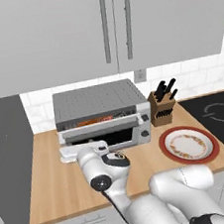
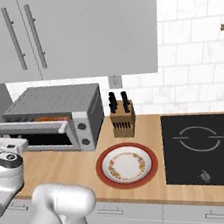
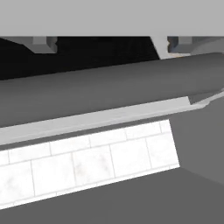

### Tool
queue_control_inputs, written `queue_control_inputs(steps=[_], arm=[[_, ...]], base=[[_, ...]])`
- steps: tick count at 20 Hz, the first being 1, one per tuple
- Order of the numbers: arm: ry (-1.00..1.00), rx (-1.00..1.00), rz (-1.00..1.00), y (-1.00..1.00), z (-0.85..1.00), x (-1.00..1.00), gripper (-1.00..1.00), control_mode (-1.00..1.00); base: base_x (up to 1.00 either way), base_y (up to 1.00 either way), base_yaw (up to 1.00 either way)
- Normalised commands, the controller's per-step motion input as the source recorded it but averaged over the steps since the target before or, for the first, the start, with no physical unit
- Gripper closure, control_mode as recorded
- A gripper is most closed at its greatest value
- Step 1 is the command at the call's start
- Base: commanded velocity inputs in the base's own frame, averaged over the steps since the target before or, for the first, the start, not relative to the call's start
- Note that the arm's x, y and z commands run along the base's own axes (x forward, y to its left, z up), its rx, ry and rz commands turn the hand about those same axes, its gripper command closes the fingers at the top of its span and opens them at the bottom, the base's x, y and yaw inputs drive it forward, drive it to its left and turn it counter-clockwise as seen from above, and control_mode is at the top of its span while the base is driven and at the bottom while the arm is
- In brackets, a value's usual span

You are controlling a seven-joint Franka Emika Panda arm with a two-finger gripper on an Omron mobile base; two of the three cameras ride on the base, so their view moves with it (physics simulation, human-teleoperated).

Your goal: Pick up the kebab skewer and baguette bread, and place them inside the toaster oven. Close the toaster oven door and start by setting the timer.

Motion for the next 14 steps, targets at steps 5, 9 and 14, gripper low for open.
queue_control_inputs(steps=[5, 9, 14], arm=[[0.0, 0.03, 0.0, -0.16, 0.14, 0.27, -1.0, -1.0], [0.02, 0.01, 0.0, -0.02, 0.21, 0.22, -1.0, -1.0], [0.03, 0.0, 0.0, -0.02, 0.12, 0.33, -1.0, -1.0]], base=[[0.0, 0.0, 0.0], [0.0, 0.0, 0.0], [0.0, 0.0, 0.0]])
